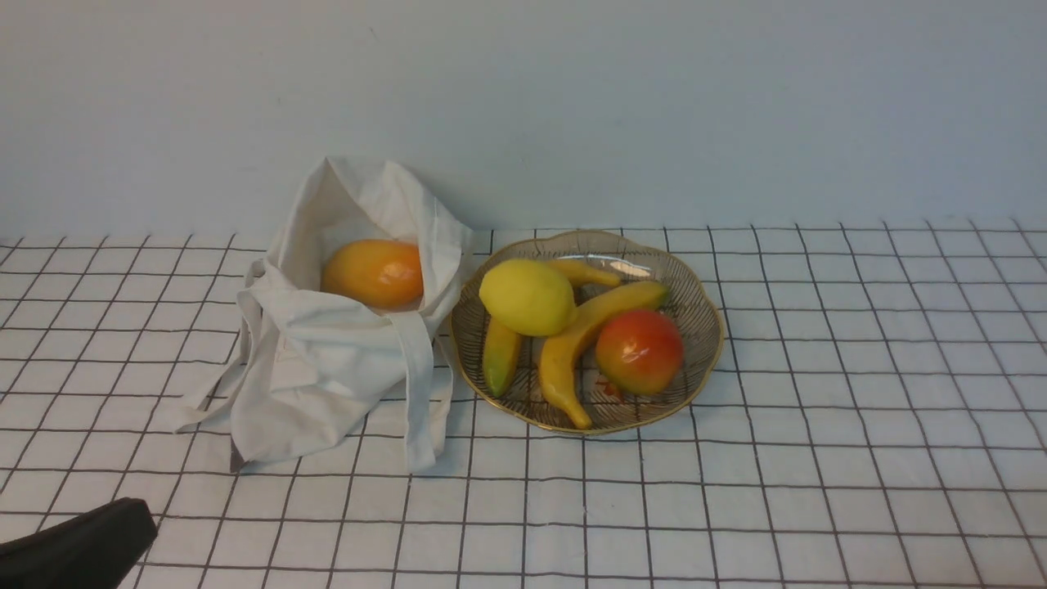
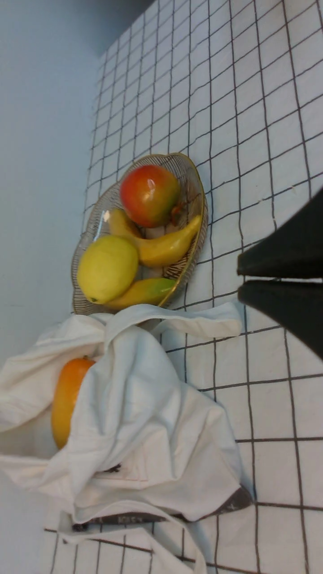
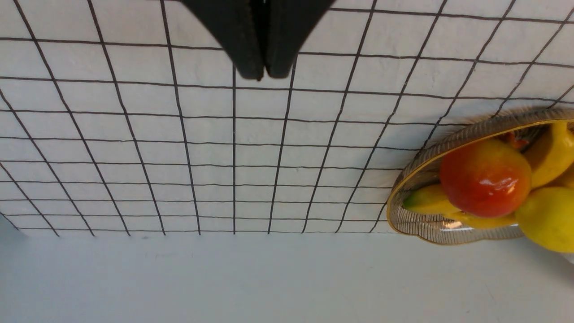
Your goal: Take the fruit out of the bag on the white checkered tablecloth and place them on the plate.
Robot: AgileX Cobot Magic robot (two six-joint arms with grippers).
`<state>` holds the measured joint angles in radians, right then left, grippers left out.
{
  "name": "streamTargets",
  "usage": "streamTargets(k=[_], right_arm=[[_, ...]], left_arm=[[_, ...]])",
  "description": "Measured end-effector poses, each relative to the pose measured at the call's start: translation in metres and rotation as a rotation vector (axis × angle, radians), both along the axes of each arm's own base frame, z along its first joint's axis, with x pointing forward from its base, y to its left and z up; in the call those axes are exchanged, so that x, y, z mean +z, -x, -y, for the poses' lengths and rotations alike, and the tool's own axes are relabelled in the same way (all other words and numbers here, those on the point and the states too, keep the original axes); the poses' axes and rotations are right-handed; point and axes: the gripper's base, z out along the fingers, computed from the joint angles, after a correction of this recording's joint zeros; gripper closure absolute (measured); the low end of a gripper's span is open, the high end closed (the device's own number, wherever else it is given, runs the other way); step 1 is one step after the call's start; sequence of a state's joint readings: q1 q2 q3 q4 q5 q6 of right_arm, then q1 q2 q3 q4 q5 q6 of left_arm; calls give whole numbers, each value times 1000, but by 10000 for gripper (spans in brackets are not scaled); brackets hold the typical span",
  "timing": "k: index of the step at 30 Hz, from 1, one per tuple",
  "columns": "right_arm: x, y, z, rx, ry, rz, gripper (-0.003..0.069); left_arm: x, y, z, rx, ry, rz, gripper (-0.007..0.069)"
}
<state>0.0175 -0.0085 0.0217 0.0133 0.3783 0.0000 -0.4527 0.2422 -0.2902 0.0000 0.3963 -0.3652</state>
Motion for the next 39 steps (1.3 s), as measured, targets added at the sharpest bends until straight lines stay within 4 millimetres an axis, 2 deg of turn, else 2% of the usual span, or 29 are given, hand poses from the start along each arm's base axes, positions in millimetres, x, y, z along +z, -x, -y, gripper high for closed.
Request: streamTargets(k=[9,12,17,22,26,28,31,39], right_arm=[[0,0,0,0,0,0,675],[0,0,0,0,0,0,675],[0,0,0,0,0,0,675],[0,0,0,0,0,0,675],[0,0,0,0,0,0,675],[0,0,0,0,0,0,675],[0,0,0,0,0,0,675],[0,0,0,0,0,0,675]], left_arm=[[-2,0,0,0,1,2,632],[-19,-2,0,-1,-39,-27,632],[-58,-3,-6,53,-162,-16,632],[-78,1,-18,194,-223,65,632],[-81,6,-24,298,-242,114,632],[-85,8,-26,325,-262,79,632],[-90,9,-27,325,-285,29,632],[-90,9,-27,326,-291,28,632]])
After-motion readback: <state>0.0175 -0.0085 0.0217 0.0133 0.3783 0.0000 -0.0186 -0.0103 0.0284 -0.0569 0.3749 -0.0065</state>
